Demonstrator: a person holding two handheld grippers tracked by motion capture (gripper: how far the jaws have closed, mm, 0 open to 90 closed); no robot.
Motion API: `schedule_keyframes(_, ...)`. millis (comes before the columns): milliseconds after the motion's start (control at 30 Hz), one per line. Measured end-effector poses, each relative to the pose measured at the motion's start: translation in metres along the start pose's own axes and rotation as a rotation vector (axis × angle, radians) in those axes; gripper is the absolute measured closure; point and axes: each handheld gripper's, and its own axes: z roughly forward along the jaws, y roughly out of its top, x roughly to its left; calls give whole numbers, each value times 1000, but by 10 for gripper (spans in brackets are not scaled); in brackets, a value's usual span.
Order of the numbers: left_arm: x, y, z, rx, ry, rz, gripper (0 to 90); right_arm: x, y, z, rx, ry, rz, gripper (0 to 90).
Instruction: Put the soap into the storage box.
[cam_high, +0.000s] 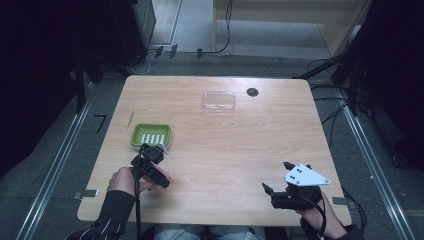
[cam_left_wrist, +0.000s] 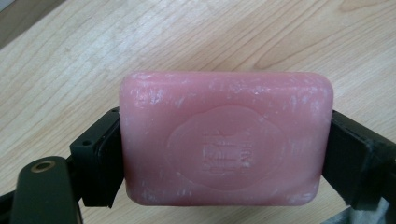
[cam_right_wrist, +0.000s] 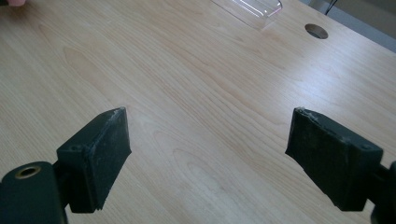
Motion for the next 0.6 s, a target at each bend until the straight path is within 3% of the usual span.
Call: schedule_keyframes(600, 13, -4, -1, 30, 9, -43, 136, 0, 0, -1, 0, 1, 1, 138)
